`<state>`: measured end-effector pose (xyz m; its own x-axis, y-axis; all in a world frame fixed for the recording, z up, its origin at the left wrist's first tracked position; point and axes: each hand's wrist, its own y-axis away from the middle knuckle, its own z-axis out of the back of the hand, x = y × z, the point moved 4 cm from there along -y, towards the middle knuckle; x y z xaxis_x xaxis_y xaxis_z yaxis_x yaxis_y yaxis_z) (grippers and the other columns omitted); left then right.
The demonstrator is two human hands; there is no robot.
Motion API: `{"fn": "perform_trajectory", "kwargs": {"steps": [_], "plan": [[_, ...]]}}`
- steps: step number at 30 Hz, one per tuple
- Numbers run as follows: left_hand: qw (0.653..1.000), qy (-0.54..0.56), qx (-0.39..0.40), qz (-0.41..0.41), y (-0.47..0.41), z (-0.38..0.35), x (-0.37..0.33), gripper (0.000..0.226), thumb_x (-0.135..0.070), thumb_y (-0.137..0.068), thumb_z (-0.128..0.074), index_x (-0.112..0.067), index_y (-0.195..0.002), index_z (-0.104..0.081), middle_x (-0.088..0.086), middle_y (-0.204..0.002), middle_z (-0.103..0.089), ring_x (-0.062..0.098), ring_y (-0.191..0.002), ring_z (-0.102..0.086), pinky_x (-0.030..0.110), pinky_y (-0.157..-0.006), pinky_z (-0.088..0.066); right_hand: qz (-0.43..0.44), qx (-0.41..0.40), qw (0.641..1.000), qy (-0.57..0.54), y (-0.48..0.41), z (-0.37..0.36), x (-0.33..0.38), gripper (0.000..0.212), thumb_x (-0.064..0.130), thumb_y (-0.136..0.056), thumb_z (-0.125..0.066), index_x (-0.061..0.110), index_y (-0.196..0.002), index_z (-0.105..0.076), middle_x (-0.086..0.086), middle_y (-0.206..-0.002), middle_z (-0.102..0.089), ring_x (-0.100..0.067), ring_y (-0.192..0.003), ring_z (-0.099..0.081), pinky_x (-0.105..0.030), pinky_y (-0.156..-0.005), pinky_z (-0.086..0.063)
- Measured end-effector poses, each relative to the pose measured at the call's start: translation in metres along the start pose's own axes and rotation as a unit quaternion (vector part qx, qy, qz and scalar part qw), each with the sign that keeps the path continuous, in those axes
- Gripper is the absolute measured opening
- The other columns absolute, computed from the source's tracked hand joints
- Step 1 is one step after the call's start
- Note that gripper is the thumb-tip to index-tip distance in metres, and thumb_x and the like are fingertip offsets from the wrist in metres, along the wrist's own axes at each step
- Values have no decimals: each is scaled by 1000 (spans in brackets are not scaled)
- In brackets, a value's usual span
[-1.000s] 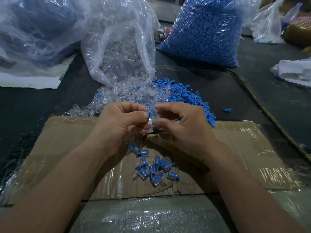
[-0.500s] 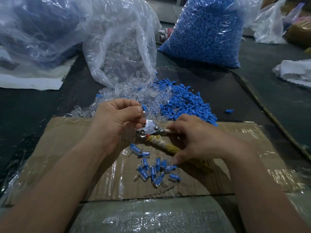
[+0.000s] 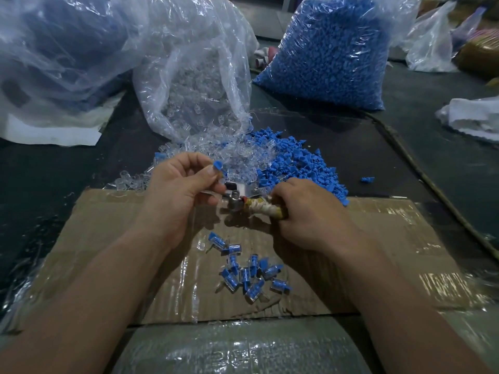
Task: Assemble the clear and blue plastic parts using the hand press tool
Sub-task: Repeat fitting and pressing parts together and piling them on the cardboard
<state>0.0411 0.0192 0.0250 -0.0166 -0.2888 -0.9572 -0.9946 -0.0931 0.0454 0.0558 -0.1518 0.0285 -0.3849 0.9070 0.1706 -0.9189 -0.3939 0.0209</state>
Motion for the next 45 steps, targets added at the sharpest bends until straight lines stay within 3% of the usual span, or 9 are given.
{"fn": "perform_trajectory", "kwargs": {"steps": [2,5,8,12,17,23,36,45], "plan": [[1000,-7,-6,-8,-1,0,-1,14,3,-83,-53,-9,-77,-55,-3,-55,-63,6,-49,-59,15,-41,-46,-3,-24,1000,-13,2,5,-5,17,26,-80,-58,27,-89,-43,10,-83,-38,-10,-83,-39,-25,-67,-31],[1000,-21,-4,-20,-1,-1,-1,14,3,-83,-53,-9,-77,-55,-5,-55,-62,5,-50,-59,14,-43,-46,-10,-87,995,-43,5,15,-9,19,20,-78,-57,26,-86,-41,12,-77,-34,-7,-72,-34,-20,-58,-26],[999,-26,4,-26,0,-2,1,14,3,-84,-52,-9,-79,-55,-4,-57,-62,6,-54,-60,15,-45,-47,-14,-124,989,-82,7,19,-9,23,18,-78,-58,26,-89,-39,8,-85,-39,-9,-71,-35,-13,-58,-25],[998,-44,10,-37,1,-3,3,14,3,-84,-53,-10,-79,-56,-3,-60,-63,7,-57,-61,15,-47,-48,4,-104,991,-89,7,14,-3,22,26,-81,-58,26,-90,-38,8,-82,-43,-10,-71,-39,-13,-58,-25],[998,-47,10,-50,2,-7,2,14,5,-83,-53,-8,-79,-55,1,-64,-61,7,-54,-60,15,-46,-48,13,-79,993,-87,6,12,1,24,27,-77,-56,25,-93,-37,4,-89,-44,-13,-79,-40,-26,-61,-26],[997,-48,9,-55,2,-7,2,14,4,-83,-53,-9,-79,-56,-2,-63,-62,7,-56,-60,16,-48,-49,13,-69,993,-94,5,10,1,25,23,-79,-58,26,-93,-37,6,-88,-42,-11,-79,-39,-12,-62,-25],[996,-65,10,-66,4,-7,0,14,3,-83,-53,-10,-80,-56,-6,-60,-63,5,-56,-60,15,-48,-48,14,-64,992,-109,5,8,1,26,28,-82,-60,27,-94,-37,11,-85,-39,-4,-74,-35,-12,-63,-27],[993,-82,9,-86,5,-9,0,19,8,-84,-51,-9,-79,-55,-4,-62,-61,5,-56,-59,16,-53,-51,14,-52,992,-116,5,11,6,25,20,-79,-59,30,-87,-38,17,-75,-37,-3,-70,-36,-16,-61,-26]]}}
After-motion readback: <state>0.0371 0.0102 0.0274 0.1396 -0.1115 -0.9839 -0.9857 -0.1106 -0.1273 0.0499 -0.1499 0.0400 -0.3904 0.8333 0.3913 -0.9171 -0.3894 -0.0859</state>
